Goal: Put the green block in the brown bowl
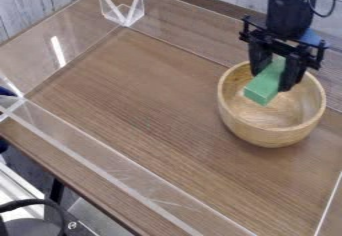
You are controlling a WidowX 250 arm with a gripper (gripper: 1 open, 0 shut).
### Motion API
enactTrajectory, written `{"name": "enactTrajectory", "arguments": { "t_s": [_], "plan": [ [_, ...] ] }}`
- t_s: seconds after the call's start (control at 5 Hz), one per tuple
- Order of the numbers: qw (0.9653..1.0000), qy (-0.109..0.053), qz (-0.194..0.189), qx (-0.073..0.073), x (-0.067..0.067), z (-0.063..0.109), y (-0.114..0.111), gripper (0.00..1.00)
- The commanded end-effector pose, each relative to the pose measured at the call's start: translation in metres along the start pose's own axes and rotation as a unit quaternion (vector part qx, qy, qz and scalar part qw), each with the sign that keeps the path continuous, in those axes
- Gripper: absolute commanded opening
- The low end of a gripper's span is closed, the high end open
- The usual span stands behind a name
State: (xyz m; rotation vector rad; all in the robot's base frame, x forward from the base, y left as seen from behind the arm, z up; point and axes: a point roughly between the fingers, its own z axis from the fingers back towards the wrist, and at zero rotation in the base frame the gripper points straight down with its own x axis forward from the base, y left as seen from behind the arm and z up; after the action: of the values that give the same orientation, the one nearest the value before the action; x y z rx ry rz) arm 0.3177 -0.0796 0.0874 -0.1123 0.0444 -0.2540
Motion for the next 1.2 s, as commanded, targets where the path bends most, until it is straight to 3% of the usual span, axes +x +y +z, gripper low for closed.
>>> {"name": "enactTrajectory", "arguments": {
  "t_s": [0.0,0.4,0.6,1.0],
  "plan": [
    [0.9987,-0.050,-0.011,0.002,0.011,0.029,-0.005,0.00],
    [0.9962,-0.084,-0.022,0.003,0.008,0.059,-0.011,0.00],
    [0.9958,-0.087,-0.028,0.001,0.008,0.058,-0.013,0.00],
    [0.9970,-0.070,-0.032,-0.004,0.010,0.040,-0.014,0.00]
  ]
}}
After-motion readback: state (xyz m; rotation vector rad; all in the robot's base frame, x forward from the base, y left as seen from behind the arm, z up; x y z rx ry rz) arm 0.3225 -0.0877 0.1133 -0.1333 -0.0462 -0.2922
